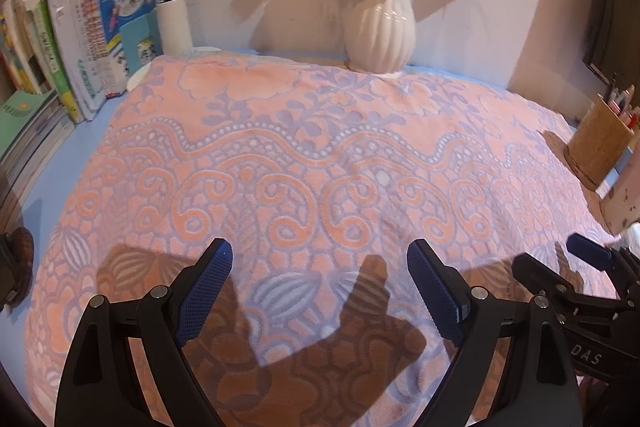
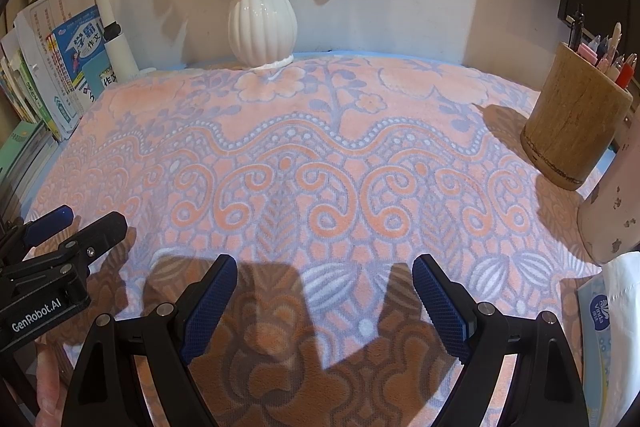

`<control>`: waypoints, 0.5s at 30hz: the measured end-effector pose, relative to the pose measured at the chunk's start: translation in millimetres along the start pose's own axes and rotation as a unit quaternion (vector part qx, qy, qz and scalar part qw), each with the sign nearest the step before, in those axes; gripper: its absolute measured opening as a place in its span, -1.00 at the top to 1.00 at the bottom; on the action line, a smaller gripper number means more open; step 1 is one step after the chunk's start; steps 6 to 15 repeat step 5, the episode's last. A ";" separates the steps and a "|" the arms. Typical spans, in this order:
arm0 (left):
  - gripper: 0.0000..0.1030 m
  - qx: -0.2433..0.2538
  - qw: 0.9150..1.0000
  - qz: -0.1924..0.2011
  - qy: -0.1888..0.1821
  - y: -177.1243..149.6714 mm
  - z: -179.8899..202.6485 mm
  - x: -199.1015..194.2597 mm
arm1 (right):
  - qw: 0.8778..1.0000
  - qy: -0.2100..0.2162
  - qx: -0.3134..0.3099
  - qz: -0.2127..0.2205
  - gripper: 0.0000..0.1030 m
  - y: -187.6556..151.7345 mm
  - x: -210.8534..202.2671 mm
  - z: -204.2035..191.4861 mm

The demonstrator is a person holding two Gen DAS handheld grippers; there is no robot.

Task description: Organize books

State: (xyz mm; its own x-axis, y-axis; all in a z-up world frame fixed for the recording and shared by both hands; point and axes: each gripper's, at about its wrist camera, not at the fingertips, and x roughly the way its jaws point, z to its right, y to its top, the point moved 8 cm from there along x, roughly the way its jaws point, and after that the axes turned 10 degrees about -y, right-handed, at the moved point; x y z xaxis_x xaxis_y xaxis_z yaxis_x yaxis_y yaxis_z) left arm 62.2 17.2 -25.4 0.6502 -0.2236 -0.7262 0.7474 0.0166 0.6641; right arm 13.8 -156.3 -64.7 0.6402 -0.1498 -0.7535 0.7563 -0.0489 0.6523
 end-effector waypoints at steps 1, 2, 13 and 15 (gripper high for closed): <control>-0.72 -0.004 1.000 0.009 0.005 1.6 -2.8 -2.5 | 1.000 0.000 0.000 0.000 -0.72 0.6 0.0 -0.5; -0.72 -0.009 1.000 0.018 0.007 3.0 -5.4 -5.0 | 1.000 0.000 0.000 0.000 -0.72 0.3 -0.1 -0.4; -0.72 -0.010 1.000 0.021 0.004 3.5 -6.1 -6.7 | 1.000 -0.001 0.000 0.000 -0.72 0.3 -0.2 -0.5; -0.72 -0.010 1.000 0.021 0.004 3.5 -6.1 -6.7 | 1.000 -0.001 0.000 0.000 -0.72 0.3 -0.2 -0.5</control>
